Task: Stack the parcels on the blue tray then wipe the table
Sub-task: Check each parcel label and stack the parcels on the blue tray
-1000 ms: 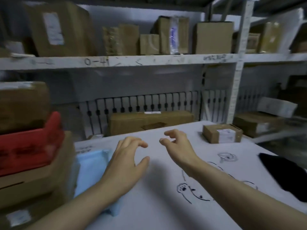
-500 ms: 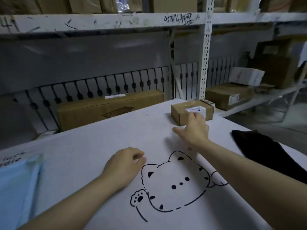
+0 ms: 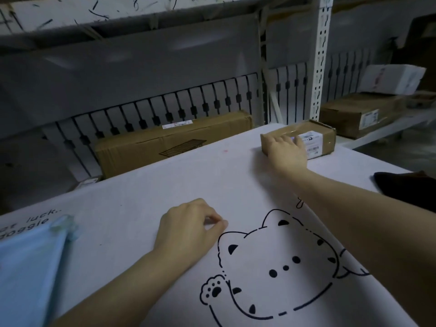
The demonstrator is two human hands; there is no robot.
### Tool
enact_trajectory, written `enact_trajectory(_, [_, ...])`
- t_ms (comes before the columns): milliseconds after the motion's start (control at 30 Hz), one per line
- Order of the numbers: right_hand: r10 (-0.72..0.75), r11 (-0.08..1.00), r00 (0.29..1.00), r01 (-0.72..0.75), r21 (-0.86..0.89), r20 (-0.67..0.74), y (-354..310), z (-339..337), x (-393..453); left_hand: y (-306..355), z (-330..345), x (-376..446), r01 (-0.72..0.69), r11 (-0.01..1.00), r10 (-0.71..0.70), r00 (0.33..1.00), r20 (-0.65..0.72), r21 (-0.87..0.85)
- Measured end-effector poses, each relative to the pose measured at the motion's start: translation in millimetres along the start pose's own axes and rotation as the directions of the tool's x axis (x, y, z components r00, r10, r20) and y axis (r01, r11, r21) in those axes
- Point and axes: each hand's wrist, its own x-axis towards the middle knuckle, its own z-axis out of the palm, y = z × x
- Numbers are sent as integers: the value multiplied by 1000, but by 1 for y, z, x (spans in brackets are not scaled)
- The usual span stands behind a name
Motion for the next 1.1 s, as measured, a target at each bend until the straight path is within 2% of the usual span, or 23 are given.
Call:
enact_trajectory(100, [-33,993,997,40,108,-72,1,-6,-8,2,-1,-2,4,1000,-4,1000,-8,2])
enact_trajectory(167, [-57,977,997,65,202,-48,-4,-11,-17,3,-1,-3,15,1000,-15,1000,-11,-6])
enact_trajectory(233, [-124,957,991,133,256,-52,-9,-11,-24,3,-1,-5,26,999,-26,1000,-8,-18])
enact_trajectory(300, [-191,923,975,219,316,-115,-13,-12,-30,4,-3,-8,51,997,-51,999,3,-55])
enact_trajectory(433, [-328,885,932,360,295,-156,-19,-16,-43,-1,-3,-13,111,969,-103,994,47,-221])
enact_trajectory(533, [-350,844,914,402,355,-204,-28,-25,-65,2,-6,-20,157,895,-148,988,53,-418])
enact_trajectory(600, [-381,795,902,433,425,-205,-40,-34,-88,7,-13,-27,269,791,-288,956,53,-549])
enact_trajectory(700, [-464,697,863,495,519,-200,-59,-51,-129,12,-32,-34,479,493,-528,828,187,-726])
enact_trajectory(767, [-500,639,840,523,565,-211,-72,-64,-154,12,-49,-43,540,306,-603,747,280,-784])
enact_trajectory(800, [-508,610,833,528,590,-219,-78,-72,-166,12,-56,-49,558,244,-622,718,313,-793])
enact_trajectory(900, [-526,534,817,534,656,-237,-91,-93,-194,3,-72,-68,598,158,-599,690,406,-785])
enact_trajectory(1100, [-503,441,861,328,835,-73,-105,-126,-229,-6,-94,-109,623,-18,-516,665,540,-782])
